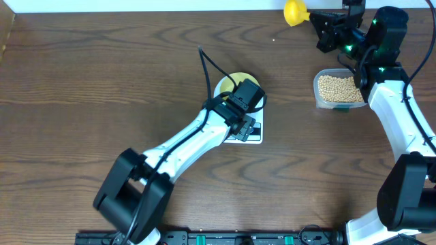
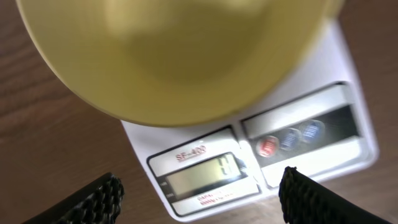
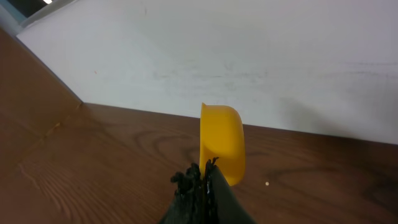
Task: Scoop item into bowl and weigh 50g on scale
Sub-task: 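Lift the left gripper back from the scale and hold it above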
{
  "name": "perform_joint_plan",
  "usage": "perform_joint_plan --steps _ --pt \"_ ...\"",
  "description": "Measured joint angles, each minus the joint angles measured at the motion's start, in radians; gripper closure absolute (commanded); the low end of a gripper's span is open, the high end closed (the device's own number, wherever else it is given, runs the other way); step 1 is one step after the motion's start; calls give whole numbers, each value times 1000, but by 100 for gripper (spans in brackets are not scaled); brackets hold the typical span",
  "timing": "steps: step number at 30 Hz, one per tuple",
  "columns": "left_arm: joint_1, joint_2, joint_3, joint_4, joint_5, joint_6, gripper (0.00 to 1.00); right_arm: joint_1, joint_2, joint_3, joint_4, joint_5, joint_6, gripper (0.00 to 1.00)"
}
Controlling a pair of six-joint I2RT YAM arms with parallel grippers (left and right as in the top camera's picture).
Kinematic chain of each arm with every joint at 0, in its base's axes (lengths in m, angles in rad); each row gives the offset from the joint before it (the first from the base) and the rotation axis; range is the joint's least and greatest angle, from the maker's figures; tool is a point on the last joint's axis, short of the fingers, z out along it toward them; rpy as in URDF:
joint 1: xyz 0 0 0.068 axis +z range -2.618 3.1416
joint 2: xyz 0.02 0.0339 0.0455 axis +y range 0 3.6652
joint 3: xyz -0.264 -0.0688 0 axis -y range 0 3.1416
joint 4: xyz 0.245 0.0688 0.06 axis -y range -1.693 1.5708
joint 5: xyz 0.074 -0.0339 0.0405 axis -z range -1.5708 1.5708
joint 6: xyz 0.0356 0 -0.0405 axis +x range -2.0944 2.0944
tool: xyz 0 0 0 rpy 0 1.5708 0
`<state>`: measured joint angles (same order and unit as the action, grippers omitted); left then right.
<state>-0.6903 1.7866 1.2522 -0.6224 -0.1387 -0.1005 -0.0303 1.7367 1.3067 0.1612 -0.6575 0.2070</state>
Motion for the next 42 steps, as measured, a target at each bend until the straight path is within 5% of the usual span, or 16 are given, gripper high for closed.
perform_joint_plan --steps 12,21,30,42 --pt "7 -379 -1 -47 132 234 18 0 0 0 -1 0 -6 99" --pt "182 -556 -1 -157 301 417 18 0 0 0 -3 0 -6 99" --pt "318 -561 -1 -148 458 505 18 0 0 0 -3 0 -6 99" --pt "336 -435 -1 -128 505 497 18 0 0 0 -3 0 -6 99"
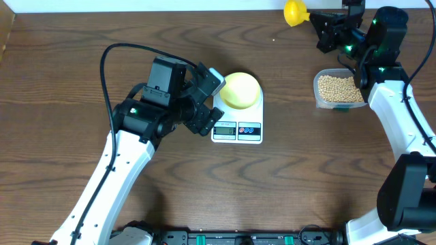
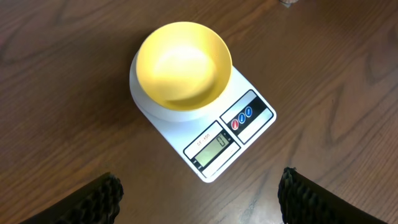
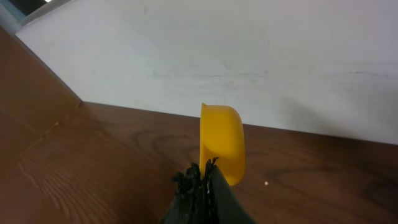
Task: Scoop item into bowl and weigh 50g on scale
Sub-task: 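Lift the left gripper back from the scale and hold it above, then lower the yellow scoop with the right gripper into the soybean tub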
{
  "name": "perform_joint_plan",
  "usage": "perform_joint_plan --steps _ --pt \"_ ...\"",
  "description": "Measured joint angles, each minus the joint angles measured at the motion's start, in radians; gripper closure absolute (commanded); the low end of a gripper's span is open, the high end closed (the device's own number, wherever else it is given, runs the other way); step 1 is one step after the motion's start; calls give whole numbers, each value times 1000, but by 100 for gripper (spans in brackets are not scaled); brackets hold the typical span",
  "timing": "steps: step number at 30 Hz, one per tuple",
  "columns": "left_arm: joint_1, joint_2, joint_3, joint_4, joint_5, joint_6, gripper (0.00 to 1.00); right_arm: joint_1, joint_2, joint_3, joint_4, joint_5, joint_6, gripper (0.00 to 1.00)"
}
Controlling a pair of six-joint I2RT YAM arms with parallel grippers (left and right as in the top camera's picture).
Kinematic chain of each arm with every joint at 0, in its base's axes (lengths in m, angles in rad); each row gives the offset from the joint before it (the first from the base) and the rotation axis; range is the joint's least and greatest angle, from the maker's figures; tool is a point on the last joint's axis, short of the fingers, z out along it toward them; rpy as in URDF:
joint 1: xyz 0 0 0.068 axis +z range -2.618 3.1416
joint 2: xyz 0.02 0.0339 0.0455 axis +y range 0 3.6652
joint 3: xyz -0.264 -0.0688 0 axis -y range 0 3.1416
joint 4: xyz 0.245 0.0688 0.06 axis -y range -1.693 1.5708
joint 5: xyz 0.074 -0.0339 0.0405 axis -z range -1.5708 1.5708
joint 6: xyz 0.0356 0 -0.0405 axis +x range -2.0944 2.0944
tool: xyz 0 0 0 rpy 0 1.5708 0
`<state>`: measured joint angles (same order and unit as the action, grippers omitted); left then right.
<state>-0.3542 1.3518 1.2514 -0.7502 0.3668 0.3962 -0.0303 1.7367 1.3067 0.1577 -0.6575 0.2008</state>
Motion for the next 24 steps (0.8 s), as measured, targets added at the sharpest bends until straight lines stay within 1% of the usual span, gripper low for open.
perform_joint_plan --steps 9,16,24 --pt "0 1 0 17 2 -4 18 0 0 0 -8 0 0 99" --pt "0 1 0 18 2 -4 18 0 0 0 -56 0 0 99" --pt "0 2 0 17 2 -4 18 0 0 0 -57 12 5 99"
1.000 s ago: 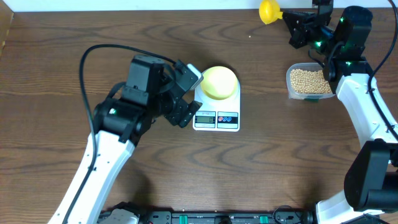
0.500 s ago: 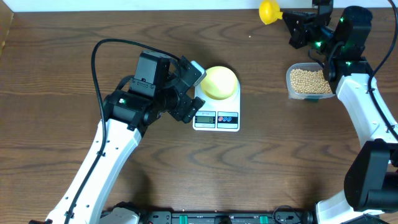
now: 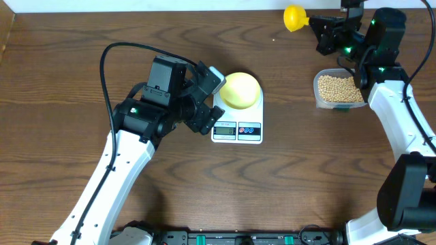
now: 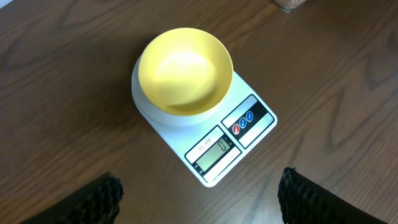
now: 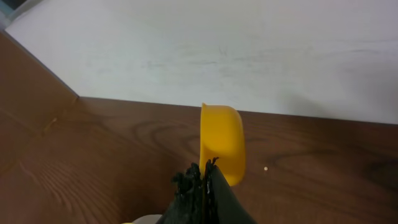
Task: Scoop item into bowl and weigh 50g on scale
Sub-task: 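Lower the yellow scoop with the right gripper into the soybean tub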
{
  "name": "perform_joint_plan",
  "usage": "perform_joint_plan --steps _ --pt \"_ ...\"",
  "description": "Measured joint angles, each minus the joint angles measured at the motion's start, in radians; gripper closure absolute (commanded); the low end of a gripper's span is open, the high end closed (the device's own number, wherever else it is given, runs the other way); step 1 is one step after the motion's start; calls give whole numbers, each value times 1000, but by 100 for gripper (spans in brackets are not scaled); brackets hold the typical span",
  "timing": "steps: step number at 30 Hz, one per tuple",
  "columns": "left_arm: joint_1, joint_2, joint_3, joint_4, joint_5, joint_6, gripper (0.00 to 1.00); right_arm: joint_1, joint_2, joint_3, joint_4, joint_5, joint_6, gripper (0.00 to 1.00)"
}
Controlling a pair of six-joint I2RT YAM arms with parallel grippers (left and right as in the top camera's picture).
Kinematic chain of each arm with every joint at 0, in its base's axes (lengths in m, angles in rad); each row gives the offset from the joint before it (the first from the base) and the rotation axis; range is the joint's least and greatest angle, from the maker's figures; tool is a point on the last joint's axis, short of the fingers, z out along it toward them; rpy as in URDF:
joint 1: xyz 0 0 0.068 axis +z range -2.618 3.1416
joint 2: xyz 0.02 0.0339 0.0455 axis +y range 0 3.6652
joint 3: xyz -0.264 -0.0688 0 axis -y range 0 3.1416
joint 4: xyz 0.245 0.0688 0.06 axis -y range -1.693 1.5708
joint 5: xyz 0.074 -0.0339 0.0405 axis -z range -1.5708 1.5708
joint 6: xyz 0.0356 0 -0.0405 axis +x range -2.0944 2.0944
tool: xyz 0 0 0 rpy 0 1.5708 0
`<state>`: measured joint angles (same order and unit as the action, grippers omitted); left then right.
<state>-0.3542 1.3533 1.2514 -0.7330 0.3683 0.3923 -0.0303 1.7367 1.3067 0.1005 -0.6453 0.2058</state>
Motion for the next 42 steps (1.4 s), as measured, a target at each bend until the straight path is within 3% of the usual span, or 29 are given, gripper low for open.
perform_joint_plan --steps 9,28,35,42 --pt "0 0 0 0 0 0 18 0 0 6 -51 11 51 99" --pt "0 0 0 0 0 0 18 -25 0 346 -585 31 -36 99" --pt "0 0 0 1 0 0 18 -58 0 544 -982 195 -124 99" --pt "0 0 0 0 0 0 18 -57 -1 665 -1207 462 -232 99"
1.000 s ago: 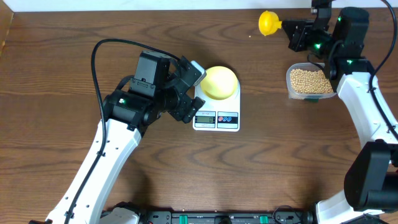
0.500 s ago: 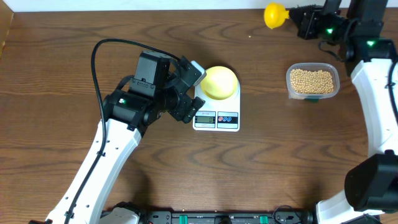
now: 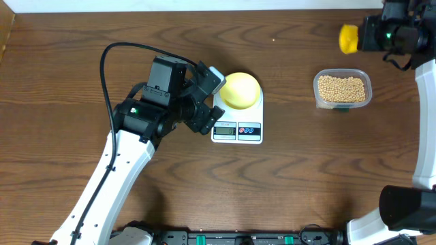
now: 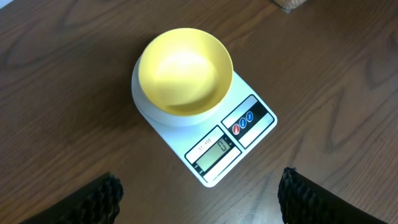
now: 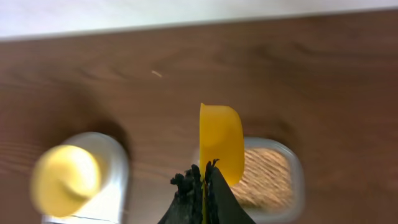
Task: Scoop item into bowl and weigh 50g on scale
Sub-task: 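Lower the yellow scoop with the right gripper into the soybean tub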
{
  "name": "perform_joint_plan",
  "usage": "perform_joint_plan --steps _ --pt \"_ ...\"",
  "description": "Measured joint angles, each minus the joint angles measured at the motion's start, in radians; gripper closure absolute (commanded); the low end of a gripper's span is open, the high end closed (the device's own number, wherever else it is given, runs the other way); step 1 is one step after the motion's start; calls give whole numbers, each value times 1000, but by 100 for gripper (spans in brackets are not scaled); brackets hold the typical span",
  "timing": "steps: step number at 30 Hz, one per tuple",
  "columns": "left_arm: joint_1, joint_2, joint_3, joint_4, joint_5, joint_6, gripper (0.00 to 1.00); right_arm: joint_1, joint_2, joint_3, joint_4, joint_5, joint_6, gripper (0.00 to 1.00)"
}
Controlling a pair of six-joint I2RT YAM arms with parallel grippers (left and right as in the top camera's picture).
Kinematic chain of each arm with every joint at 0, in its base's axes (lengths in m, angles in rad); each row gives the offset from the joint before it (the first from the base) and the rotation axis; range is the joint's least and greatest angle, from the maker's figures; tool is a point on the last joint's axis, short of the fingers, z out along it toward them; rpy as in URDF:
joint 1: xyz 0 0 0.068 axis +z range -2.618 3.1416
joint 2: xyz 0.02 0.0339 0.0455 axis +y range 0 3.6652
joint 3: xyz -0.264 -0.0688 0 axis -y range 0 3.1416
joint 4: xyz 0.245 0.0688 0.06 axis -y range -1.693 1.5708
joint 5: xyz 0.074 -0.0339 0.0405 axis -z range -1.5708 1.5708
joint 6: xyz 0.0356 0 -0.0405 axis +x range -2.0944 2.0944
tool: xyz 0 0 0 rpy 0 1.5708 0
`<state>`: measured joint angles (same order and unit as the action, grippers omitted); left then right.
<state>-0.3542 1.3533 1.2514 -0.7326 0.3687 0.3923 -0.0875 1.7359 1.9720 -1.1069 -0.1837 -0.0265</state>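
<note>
An empty yellow bowl [image 3: 240,89] sits on the white scale [image 3: 237,131], whose display [image 4: 214,149] reads 0. My left gripper [image 3: 204,102] hovers just left of the scale, open, with nothing between its fingers [image 4: 93,199]. My right gripper [image 3: 371,34] is at the far right, shut on the handle of a yellow scoop [image 3: 348,39]. In the right wrist view the scoop [image 5: 220,142] hangs above the clear tub of beans [image 5: 270,180]. The tub [image 3: 342,88] stands right of the scale.
The white back wall [image 3: 170,5] runs along the table's far edge. A black cable [image 3: 122,51] loops over the left arm. The dark wooden table [image 3: 306,177] stretches between scale and tub.
My right gripper, with the scoop, has moved right from the far edge near the wall to above the tub's far side. Its camera now looks down. The left arm is unchanged.
At first my left gripper was low over the scale, close to its display, while the right held the scoop by the wall. The left arm then stood back to the scale's left. The right arm has now carried the scoop over by the bean tub.
</note>
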Motion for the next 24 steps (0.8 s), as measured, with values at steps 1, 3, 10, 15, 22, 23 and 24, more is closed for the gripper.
perform_joint_plan --steps 1,3,10,15,22,23,24 --pt "0 0 0 0 0 0 18 0 0 0 -16 32 -9 99" --pt "0 0 0 0 0 0 18 0 1 0 -68 104 -30 99" --pt "0 0 0 0 0 0 18 0 15 0 -135 189 -55 99" --pt "0 0 0 0 0 0 18 0 65 0 -147 214 -59 99" --pt "0 0 0 0 0 0 18 0 206 0 -142 226 -58 99" --pt "0 0 0 0 0 0 18 1 230 0 -144 226 -58 99" --pt "0 0 0 0 0 0 18 1 242 0 -146 226 -58 99"
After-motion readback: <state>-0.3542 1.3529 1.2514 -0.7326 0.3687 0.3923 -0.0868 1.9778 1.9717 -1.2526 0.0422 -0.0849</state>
